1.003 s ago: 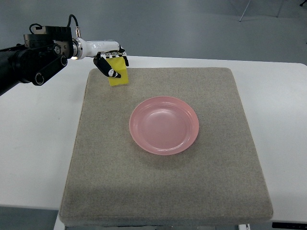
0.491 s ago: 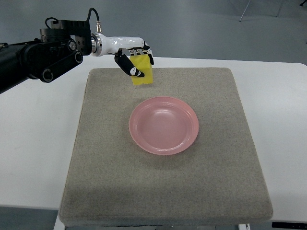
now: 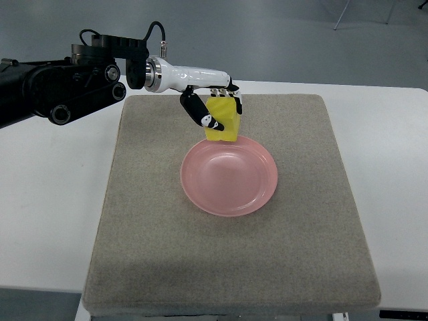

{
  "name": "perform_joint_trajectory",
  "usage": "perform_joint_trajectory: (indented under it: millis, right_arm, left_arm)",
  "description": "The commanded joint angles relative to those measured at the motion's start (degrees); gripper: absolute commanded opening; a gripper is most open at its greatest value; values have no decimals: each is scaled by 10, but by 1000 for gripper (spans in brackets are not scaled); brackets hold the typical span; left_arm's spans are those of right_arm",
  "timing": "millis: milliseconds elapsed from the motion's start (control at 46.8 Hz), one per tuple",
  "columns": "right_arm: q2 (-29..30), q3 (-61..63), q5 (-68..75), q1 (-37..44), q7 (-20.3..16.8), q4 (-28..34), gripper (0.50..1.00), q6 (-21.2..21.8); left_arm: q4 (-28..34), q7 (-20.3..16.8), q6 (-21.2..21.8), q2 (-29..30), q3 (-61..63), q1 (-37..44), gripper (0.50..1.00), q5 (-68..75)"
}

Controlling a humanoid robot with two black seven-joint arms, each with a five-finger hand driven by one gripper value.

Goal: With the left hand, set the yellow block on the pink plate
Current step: 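Lift the yellow cube and carry it over the pink plate, then lower the cube onto the plate and open the left hand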

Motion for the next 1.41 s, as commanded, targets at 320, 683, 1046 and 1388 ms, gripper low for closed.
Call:
perform_joint_trajectory:
  millis: [320,683,1046,1388]
  right_arm:
    - [0,0,0,0,0,0,924,0]
    - [0,0,0,0,0,0,924,0]
    - [0,0,0,0,0,0,924,0]
    - [0,0,0,0,0,0,924,0]
  left_arm:
    - [-29,1,-16,-8,4,10,581,9]
    - [-27,0,-28,-9,5,29,581,27]
    - [-21,1,-17,-22,4,35,578,86]
    - [-6,3,8,-36,4,36,578,92]
